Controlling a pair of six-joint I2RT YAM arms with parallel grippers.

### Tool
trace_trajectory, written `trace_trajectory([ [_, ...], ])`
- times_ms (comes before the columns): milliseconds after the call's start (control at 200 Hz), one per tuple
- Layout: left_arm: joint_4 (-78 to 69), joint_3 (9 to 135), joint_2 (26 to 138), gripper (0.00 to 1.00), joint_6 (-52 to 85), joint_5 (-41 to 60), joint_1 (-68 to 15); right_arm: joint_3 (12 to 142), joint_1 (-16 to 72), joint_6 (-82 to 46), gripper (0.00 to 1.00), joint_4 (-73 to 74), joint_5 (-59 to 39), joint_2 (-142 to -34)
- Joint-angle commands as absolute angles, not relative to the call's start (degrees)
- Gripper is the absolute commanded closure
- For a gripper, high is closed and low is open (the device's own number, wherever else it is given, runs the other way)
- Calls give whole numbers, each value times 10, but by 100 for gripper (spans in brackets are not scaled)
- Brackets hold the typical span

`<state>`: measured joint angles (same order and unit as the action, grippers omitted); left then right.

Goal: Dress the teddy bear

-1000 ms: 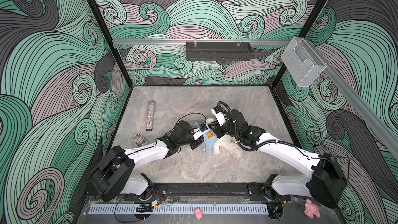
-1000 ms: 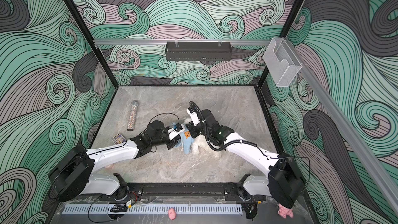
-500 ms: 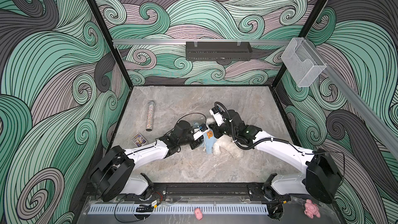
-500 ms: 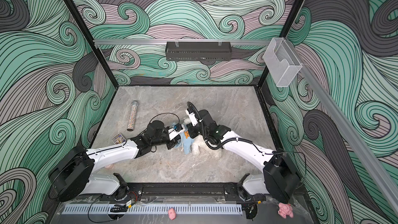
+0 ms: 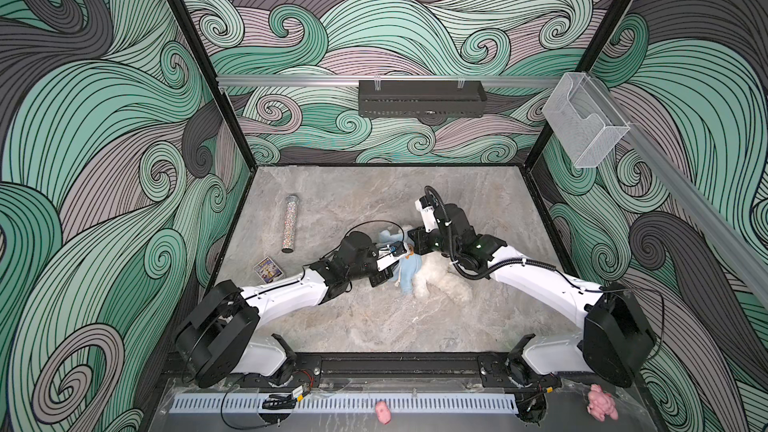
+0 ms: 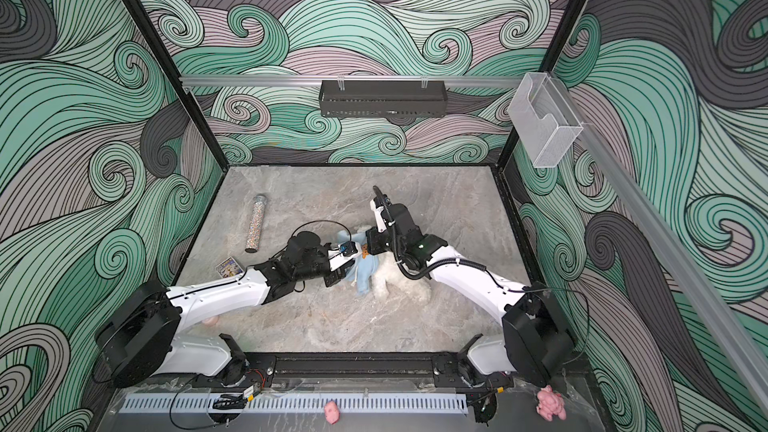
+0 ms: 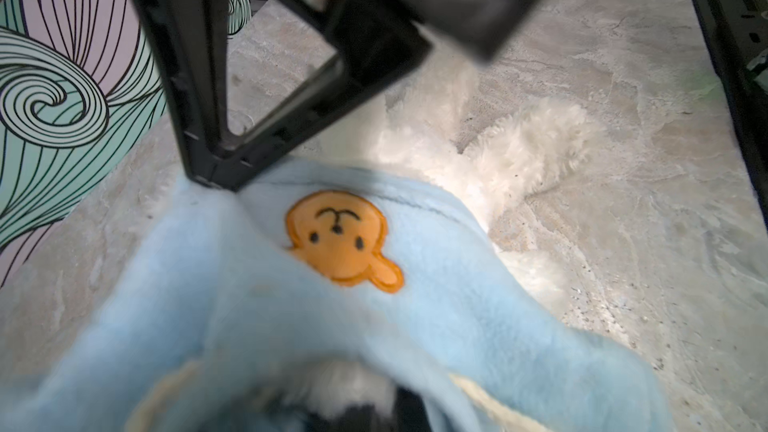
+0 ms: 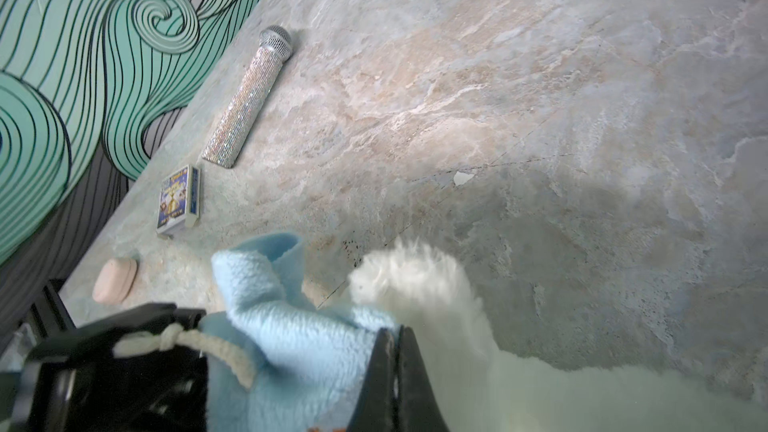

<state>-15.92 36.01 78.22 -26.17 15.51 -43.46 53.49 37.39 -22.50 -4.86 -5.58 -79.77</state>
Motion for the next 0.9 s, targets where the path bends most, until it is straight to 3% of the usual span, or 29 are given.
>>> trace_trajectory([
  [0,-133,359,772,100,-287,168,-452,532,335,-310,100,4,-68,-805],
  [175,-148,344,751,100,-291,183,-461,464,270,-400,100,76,-119,-807],
  [470,-222,306,707,100,-228,139,-460,398,216,-429,100,71,-138,-786],
  [790,-255,296,701,100,-143,-3,-460,339,181,-412,100,42,-141,-749],
  [896,-256,296,705,100,-110,-91,-459,335,178,-399,100,31,-138,-744],
])
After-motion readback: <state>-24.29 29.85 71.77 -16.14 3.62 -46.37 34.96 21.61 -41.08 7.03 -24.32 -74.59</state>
